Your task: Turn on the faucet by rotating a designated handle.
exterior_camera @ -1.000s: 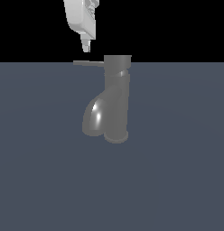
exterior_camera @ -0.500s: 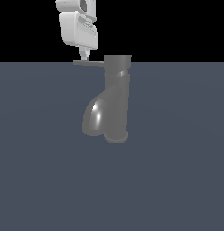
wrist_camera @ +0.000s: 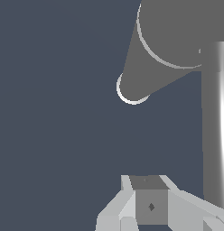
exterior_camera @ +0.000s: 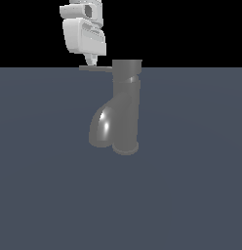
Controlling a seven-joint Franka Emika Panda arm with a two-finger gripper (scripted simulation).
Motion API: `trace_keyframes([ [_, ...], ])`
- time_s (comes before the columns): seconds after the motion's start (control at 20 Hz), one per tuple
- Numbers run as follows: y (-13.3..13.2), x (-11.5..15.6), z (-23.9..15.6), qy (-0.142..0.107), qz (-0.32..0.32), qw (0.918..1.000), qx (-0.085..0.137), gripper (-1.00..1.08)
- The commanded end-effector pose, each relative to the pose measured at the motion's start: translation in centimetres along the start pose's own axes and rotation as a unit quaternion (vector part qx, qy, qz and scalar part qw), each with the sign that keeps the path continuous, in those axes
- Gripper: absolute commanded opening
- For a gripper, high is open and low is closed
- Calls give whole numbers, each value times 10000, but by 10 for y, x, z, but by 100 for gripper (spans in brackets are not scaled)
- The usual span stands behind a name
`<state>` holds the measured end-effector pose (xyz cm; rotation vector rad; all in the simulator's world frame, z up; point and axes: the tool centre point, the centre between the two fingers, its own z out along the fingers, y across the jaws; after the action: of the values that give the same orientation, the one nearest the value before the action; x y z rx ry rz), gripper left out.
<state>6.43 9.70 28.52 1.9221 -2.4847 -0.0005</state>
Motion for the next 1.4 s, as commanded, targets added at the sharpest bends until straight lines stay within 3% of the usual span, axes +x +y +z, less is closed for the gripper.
trace_keyframes([
  [0.0, 0, 0, 0, 0, 0, 10000, 0, -100],
  [1.35, 81, 6, 0, 0, 3, 10000, 2, -100],
])
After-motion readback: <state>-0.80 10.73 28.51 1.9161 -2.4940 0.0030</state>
